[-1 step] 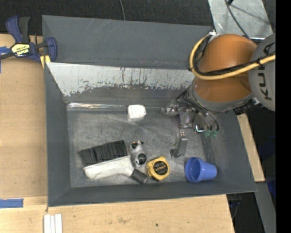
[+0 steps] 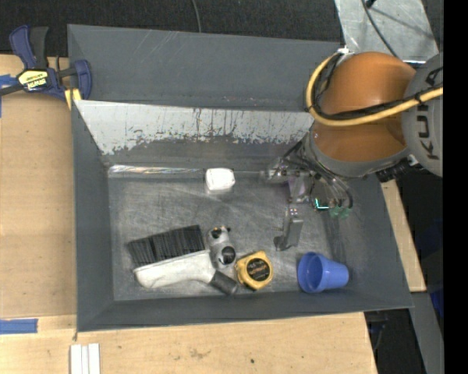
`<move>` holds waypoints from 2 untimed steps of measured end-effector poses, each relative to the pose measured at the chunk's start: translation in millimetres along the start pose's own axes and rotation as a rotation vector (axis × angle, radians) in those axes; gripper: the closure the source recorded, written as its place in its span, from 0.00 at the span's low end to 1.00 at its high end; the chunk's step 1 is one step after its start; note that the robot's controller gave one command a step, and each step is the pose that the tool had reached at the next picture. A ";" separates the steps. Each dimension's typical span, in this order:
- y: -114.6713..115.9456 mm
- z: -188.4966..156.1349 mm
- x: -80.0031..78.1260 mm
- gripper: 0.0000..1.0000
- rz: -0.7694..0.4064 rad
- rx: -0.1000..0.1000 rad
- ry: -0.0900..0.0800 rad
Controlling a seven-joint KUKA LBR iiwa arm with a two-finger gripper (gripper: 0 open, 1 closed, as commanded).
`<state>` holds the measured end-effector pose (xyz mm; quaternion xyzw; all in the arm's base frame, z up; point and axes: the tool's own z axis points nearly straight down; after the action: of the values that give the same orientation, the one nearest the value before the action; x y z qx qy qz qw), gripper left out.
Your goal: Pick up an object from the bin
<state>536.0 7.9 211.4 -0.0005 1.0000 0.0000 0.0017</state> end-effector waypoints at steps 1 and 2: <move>0.0 0.0 0.0 0.00 0.000 0.000 0.000; -0.4 -33.6 8.4 0.00 0.064 0.000 0.005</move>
Offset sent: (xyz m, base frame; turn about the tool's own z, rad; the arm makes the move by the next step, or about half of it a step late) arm -0.0122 0.0004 0.0528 0.0940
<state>527.5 7.5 244.9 0.0314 0.9995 0.0000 -0.0006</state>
